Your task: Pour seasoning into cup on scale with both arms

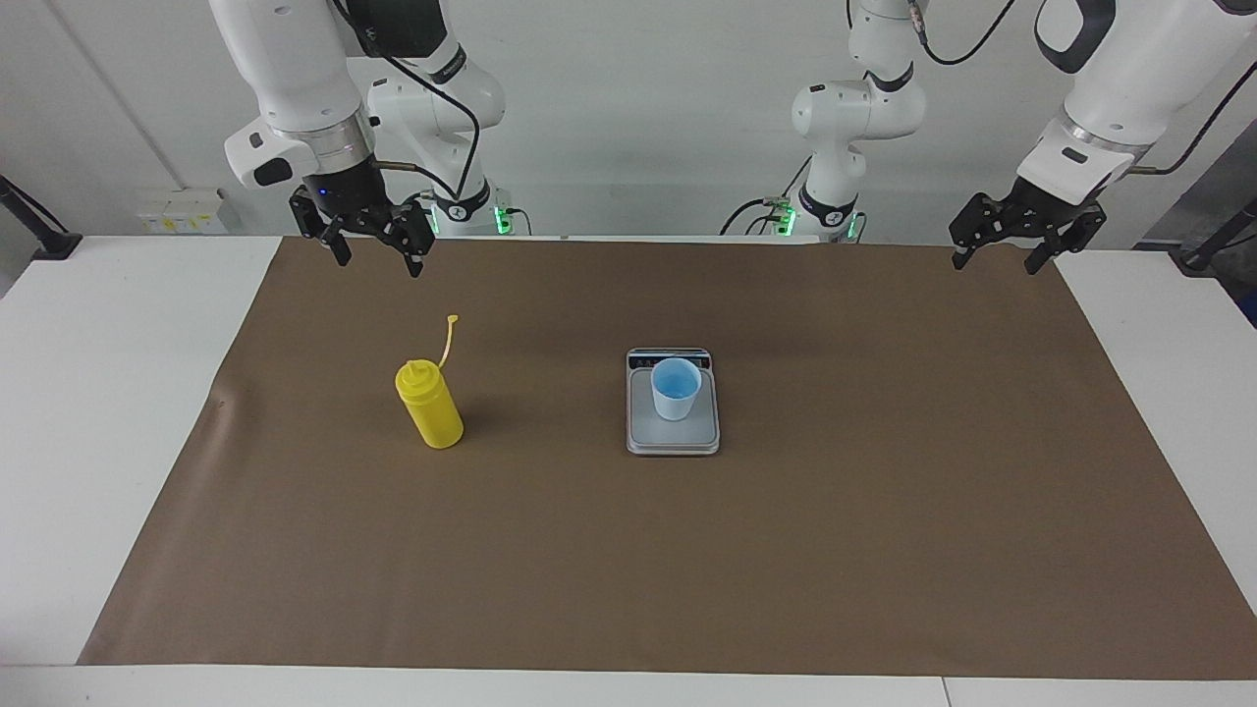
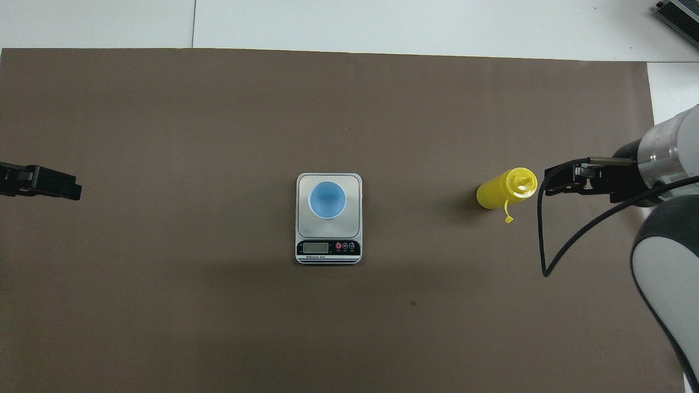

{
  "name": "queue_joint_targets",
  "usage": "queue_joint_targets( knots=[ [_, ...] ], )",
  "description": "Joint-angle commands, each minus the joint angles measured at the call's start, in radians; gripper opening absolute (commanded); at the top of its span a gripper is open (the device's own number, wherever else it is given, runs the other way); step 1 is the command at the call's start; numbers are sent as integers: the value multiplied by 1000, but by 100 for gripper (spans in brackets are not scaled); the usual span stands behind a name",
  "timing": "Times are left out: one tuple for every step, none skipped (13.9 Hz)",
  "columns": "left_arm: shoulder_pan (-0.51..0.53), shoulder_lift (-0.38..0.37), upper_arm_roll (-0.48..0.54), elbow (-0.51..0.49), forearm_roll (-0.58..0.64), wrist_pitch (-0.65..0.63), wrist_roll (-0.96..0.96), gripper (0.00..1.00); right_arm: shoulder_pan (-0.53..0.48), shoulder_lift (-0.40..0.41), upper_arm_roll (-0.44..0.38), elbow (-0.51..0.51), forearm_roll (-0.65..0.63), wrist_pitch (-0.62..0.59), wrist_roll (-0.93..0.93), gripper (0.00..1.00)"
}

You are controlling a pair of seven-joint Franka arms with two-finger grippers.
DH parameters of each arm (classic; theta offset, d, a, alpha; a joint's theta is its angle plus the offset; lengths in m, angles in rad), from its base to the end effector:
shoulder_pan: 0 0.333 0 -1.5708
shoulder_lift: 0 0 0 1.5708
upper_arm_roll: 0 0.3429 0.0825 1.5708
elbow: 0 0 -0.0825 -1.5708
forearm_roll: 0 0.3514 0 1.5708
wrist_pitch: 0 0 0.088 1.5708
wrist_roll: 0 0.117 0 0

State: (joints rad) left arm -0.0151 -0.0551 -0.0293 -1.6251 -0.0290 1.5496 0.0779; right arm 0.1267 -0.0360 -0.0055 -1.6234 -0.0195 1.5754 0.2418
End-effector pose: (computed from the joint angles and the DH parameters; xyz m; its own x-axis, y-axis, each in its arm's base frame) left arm 0.4998 -0.0261 0.6440 0.9923 -0.1225 -0.0182 -0.1219 -0.9921 0.0289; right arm 0.5060 0.0593 0.6373 0.9927 -0.1202 -0.0070 -0.1200 -0.9925 0.0216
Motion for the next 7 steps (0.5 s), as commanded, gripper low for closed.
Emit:
queue_joint_targets(
  knots=[
    [4, -11, 2, -10, -14, -11, 16, 100, -6, -27, 5, -30, -17, 5, -35, 100],
    [4, -11, 2, -10, -14, -11, 16, 100, -10, -27, 5, -30, -17, 3, -35, 100],
    [4, -11, 3, -10, -14, -11, 16, 100, -13, -28, 5, -32, -16, 3, -29, 100],
    [4, -11, 2, -10, -14, -11, 16, 100, -16, -28, 4, -32, -14, 3, -30, 100],
    [4, -11, 2, -9, -14, -11, 16, 100, -18, -28, 4, -32, -14, 3, -30, 100],
    [4, -11, 2, -10, -14, -11, 16, 100, -19, -28, 4, -32, -13, 2, -35, 100],
    [4, -11, 2, -10, -14, -11, 16, 100, -21, -28, 2, -32, -13, -1, -35, 100]
  ],
)
